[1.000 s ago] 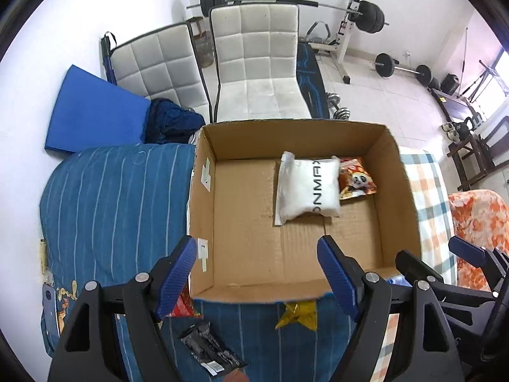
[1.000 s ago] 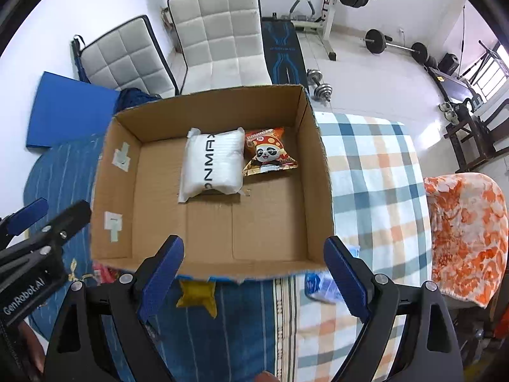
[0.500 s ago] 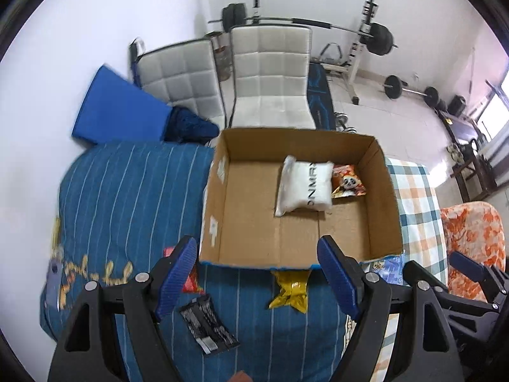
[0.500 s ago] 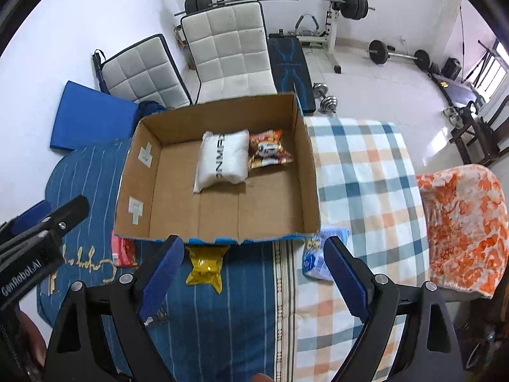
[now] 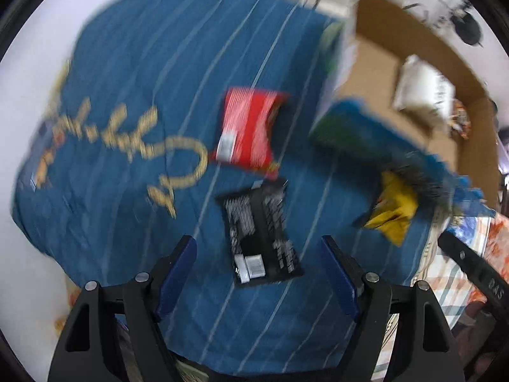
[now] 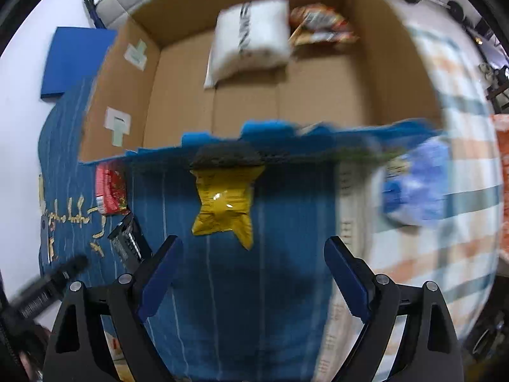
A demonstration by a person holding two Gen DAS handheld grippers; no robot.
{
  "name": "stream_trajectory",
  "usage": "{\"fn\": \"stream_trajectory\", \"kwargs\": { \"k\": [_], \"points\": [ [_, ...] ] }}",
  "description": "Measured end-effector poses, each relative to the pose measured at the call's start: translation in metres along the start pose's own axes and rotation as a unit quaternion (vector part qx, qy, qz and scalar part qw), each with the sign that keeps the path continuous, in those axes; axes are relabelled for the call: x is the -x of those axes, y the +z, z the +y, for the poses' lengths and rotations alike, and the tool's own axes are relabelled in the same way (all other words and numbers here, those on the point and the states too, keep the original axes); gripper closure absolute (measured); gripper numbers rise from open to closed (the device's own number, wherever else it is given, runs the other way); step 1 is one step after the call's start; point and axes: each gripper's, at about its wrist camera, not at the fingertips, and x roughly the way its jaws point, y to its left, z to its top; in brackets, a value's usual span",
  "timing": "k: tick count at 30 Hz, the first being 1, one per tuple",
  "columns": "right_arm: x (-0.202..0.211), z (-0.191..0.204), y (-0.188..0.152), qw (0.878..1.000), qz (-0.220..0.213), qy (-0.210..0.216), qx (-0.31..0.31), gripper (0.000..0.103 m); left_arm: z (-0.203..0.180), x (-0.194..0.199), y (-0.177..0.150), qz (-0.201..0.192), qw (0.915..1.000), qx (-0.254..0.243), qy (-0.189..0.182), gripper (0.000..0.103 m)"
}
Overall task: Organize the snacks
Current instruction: 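Grasp the black packet with left tool while right tool grasps yellow packet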
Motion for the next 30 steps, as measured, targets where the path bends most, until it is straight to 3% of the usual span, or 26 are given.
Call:
{"fn": "stream_trajectory", "kwargs": {
  "k": [7, 10, 11, 14, 19, 23, 24, 25, 30],
  "points": [
    [-0.074, 0.016, 0.010, 0.998, 0.051, 0.007, -0.044, 0.011, 0.024, -0.072, -0.003, 0.081, 0.9953, 0.047, -0.021, 0.026],
    [-0.084, 0.018, 0.013, 0.998, 0.036, -0.003, -0.058, 0.013, 0.025, -0.090, -0.002, 0.098, 0.9931, 0.057, -0.030, 0.026],
    [-0.085, 0.019, 0.013, 0.998, 0.033, -0.002, -0.060, 0.017, 0.024, -0.097, -0.001, 0.105, 0.9922, 0.057, -0.034, 0.026],
    [-0.091, 0.022, 0.015, 0.998, 0.037, -0.008, -0.056, 0.043, 0.020, -0.114, 0.001, 0.121, 0.9903, 0.057, -0.038, 0.023],
    [-0.089, 0.024, 0.010, 0.998, 0.043, -0.010, -0.048, 0.051, 0.009, -0.121, 0.000, 0.126, 0.9899, 0.047, -0.044, 0.027],
    [-0.082, 0.019, -0.004, 0.997, 0.064, -0.003, -0.045, 0.053, -0.012, -0.120, -0.007, 0.118, 0.9926, 0.005, -0.030, 0.036],
    [-0.081, 0.015, -0.009, 0.996, 0.070, -0.004, -0.047, 0.053, -0.015, -0.119, -0.009, 0.114, 0.9932, -0.002, -0.025, 0.044],
    [-0.079, 0.009, -0.013, 0.996, 0.073, -0.007, -0.049, 0.053, -0.019, -0.118, -0.012, 0.109, 0.9937, -0.010, -0.022, 0.046],
    [-0.072, -0.021, -0.033, 0.994, 0.086, -0.033, -0.059, 0.054, -0.052, -0.108, -0.031, 0.098, 0.9933, -0.056, -0.023, 0.046]
  ]
}}
